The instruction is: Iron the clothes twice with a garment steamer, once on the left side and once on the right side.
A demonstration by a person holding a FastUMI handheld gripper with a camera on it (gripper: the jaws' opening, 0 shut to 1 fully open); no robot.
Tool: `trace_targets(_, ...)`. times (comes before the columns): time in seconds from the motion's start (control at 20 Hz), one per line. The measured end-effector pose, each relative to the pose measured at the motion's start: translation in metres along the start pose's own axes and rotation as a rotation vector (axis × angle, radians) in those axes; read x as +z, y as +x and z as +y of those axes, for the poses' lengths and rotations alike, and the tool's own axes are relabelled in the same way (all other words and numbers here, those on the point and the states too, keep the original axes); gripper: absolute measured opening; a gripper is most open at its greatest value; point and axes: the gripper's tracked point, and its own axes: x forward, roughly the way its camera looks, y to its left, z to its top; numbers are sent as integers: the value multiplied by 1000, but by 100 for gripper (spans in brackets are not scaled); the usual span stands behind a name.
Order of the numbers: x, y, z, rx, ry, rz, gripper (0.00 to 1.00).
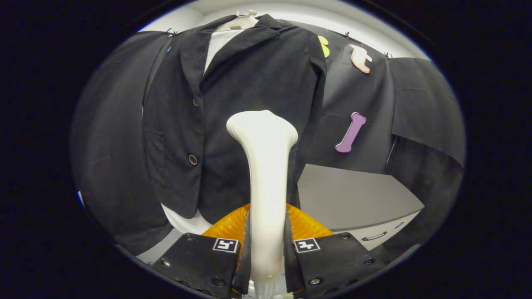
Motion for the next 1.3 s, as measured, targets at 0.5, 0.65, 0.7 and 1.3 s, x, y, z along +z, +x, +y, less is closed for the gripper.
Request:
trace_targets(0.5, -44, 15, 9, -2, -27, 70, 36)
trace_targets(0.65, -57, 20, 12, 6, -32, 89, 36)
trace_targets(0.7, -61, 22, 15, 11, -33, 95, 36)
trace_targets(1.3, -123, 40, 31, 50, -53, 193, 36)
